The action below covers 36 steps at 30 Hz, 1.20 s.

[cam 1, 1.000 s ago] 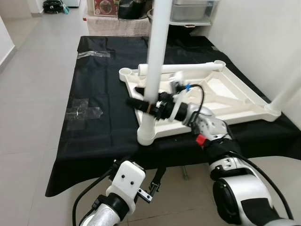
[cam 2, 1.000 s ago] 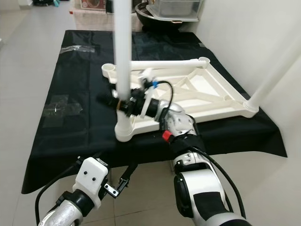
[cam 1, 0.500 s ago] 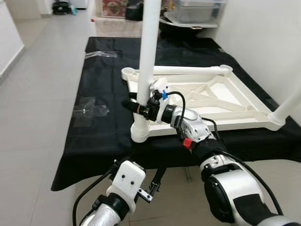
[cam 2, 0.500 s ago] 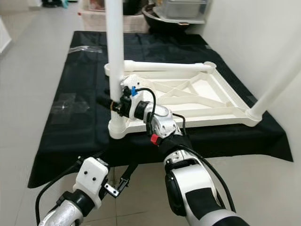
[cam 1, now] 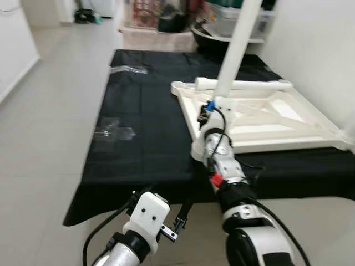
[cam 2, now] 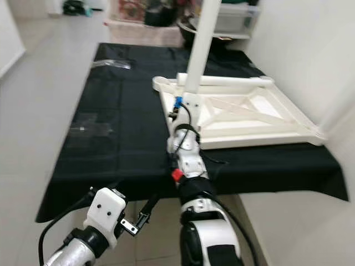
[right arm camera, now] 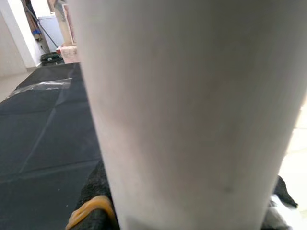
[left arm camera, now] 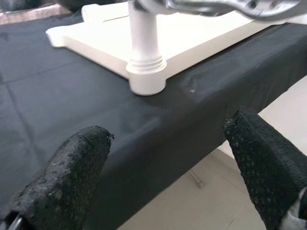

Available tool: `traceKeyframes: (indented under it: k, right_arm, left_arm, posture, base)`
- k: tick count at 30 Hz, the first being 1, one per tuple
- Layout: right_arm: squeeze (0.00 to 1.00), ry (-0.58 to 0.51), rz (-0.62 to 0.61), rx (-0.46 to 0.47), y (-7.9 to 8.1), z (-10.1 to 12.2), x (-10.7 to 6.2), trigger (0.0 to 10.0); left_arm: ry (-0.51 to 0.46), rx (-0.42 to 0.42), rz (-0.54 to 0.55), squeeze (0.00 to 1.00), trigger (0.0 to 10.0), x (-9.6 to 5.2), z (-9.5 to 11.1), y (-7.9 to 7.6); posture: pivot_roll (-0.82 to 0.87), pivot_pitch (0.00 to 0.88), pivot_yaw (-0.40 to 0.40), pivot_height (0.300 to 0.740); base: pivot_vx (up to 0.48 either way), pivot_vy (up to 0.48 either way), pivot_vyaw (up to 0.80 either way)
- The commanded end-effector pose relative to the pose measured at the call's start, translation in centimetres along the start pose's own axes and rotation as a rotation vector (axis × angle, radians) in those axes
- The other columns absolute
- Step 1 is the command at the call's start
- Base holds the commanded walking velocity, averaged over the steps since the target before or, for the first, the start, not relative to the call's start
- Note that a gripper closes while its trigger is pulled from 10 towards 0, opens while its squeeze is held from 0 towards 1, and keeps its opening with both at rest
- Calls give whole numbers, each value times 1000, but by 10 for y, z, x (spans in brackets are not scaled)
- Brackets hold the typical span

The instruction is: Building children table

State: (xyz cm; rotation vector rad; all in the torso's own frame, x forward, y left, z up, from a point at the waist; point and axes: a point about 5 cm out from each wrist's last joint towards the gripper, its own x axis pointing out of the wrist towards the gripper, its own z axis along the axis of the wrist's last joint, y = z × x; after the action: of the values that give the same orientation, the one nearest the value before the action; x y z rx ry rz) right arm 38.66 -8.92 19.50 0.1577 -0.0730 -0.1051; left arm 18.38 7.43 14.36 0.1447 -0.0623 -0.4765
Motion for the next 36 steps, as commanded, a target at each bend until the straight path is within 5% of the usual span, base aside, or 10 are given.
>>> traceKeyframes:
  k: [1,2,4,8,9,19,29,30,31,36]
  right_arm:
    - [0,8,45,92,6,-1,-1,10000]
    - [0,8,45,92,6,-1,-1,10000]
    - [1000,-71,188,124,20,11,-1,10000]
    - [1000,-104,249,132,22,17,0,10000]
    - [0,-118,365,167,24,23,2,10000]
    - [0,51,1449,299,11,35,-31,10000]
    - [0,125,1627,204,26,22,-39,10000]
    - [0,132,1602,164,31,18,-37,8157]
    - [0,136,1574,139,34,15,-36,0]
    - [0,88,1421,101,35,15,-28,0]
  left_arm:
    - [17,0,-3,0,10000,-2,-3,-1]
    - [17,0,-3,0,10000,-2,-3,-1]
    - [17,0,0,0,10000,-1,-3,-1]
    - [18,-1,0,0,10000,-1,-3,-1]
    - [17,-2,1,0,10000,-1,-3,-1]
    - [17,-1,4,0,10000,0,-3,0]
    - [16,0,9,0,10000,-1,-3,0]
    - [17,0,10,0,10000,-1,-3,0]
    - [17,0,10,0,10000,-1,-3,0]
    - [17,-1,9,0,10000,-1,-3,0]
  posture:
    - [144,86,-92,740]
    - [144,86,-92,740]
    - [144,88,-92,740]
    - [142,90,-93,740]
    - [143,91,-94,740]
    - [145,93,-96,740]
    - [150,97,-95,740]
    - [150,96,-99,740]
    - [150,96,-99,740]
    - [149,90,-96,740]
  base:
    - [0,0,0]
    - [0,0,0]
    - [0,0,0]
    - [0,0,0]
    - [0,0,0]
    - [0,0,0]
    - [0,0,0]
    - [0,0,0]
    - [0,0,0]
    - [0,0,0]
